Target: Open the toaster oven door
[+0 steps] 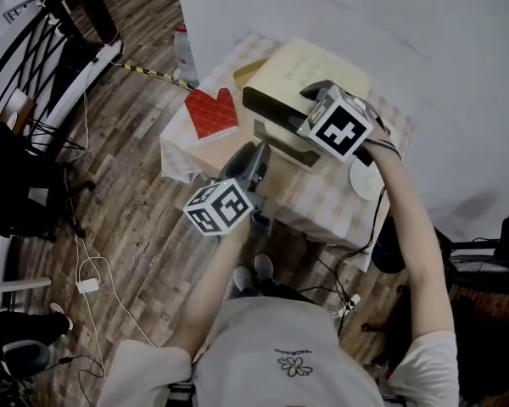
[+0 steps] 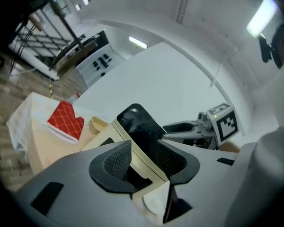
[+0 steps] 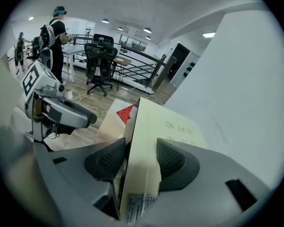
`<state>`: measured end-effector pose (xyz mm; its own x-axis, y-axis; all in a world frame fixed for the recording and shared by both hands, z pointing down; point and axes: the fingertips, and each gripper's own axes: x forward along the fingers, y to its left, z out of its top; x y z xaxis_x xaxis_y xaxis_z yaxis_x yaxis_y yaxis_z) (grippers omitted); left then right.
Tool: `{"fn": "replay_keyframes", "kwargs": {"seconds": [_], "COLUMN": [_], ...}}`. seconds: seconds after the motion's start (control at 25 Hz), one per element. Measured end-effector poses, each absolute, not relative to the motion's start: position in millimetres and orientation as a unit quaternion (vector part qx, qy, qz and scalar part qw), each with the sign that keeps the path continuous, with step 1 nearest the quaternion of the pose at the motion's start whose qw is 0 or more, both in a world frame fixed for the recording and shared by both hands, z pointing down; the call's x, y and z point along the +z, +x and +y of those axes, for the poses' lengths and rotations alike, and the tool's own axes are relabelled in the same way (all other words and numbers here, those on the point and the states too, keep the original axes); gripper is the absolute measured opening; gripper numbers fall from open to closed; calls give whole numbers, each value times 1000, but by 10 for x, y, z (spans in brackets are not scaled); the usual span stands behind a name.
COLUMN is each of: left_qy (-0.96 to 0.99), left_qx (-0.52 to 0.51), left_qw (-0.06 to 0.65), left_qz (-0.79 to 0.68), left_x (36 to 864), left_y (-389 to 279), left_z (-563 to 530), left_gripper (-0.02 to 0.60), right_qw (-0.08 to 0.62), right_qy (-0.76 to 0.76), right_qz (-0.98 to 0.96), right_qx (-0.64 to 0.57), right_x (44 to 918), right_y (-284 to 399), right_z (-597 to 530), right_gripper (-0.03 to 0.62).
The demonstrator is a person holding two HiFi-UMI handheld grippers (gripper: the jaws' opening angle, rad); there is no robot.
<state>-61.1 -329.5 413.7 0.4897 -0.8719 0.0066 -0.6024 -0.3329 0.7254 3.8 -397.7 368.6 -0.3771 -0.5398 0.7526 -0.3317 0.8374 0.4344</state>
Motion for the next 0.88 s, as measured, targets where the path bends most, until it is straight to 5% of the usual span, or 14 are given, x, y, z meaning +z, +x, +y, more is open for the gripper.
{"fn": "replay_keyframes", "kwargs": {"seconds": [0.32,0.68,0.88], "left_qy": [702,627,624], "left_qx": [-312,-377,-395], "left_qw": [508,598,599], "left_qz": [-389,-327,-310], "left_x": [4567,4941,4940], "left_y": [-451,-289,-215], "left_z": [-3643,-3964,-4046], "left_gripper": [235,222,155], "right_qw": [488,486,486], "right_qy": [267,266,266], "right_qz": [-825,-826,-826], "right_qx": [-104,-104,-102], "right_x": [3690,3679,3682], "right_y": [47,31,36], "right_z": [-3976,-3982,-3990], "right_gripper": [206,206,206]}}
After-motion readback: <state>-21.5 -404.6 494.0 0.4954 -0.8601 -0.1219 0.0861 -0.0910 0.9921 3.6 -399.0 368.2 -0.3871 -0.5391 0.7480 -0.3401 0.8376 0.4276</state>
